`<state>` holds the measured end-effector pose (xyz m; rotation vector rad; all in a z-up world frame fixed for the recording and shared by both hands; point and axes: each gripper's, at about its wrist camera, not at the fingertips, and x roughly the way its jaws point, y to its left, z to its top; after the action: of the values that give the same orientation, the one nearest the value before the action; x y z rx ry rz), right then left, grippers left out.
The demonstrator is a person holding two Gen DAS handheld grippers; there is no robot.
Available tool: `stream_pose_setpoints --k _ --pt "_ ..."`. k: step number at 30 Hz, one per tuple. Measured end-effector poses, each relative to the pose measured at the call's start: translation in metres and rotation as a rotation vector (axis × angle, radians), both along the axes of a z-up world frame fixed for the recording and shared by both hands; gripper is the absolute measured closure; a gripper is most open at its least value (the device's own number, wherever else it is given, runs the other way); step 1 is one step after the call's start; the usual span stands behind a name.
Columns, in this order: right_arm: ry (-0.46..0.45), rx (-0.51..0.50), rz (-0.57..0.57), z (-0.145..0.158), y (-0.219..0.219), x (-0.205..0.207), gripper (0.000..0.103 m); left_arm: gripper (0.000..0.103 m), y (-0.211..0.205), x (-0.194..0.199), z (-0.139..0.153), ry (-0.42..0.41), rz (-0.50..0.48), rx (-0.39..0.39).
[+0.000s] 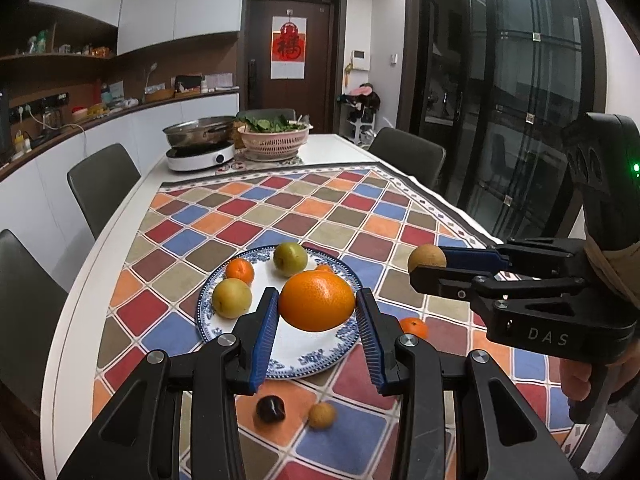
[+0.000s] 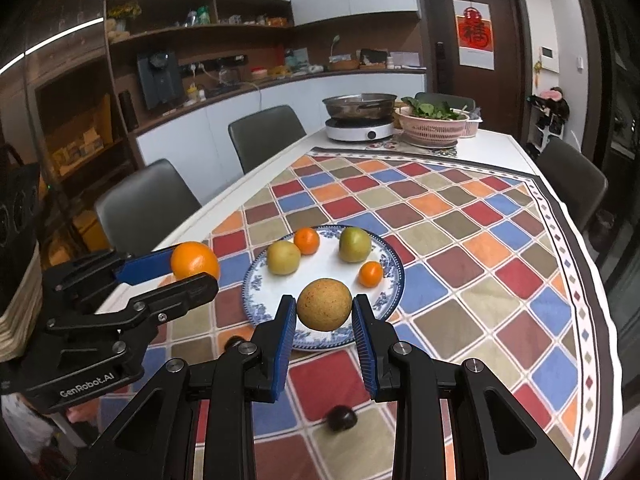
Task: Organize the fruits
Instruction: 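Lift and carry the mandarin and tan fruit with both grippers over the plate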
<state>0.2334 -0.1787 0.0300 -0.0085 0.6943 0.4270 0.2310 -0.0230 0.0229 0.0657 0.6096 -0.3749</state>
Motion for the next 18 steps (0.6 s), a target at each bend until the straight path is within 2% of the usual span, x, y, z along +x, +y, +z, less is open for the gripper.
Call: stream_pose_setpoints --k 18 --pt "0.055 -0.015 0.02 -0.017 0.014 0.071 0.073 0.064 0.011 0.074 -0.017 0.093 -0.009 0.009"
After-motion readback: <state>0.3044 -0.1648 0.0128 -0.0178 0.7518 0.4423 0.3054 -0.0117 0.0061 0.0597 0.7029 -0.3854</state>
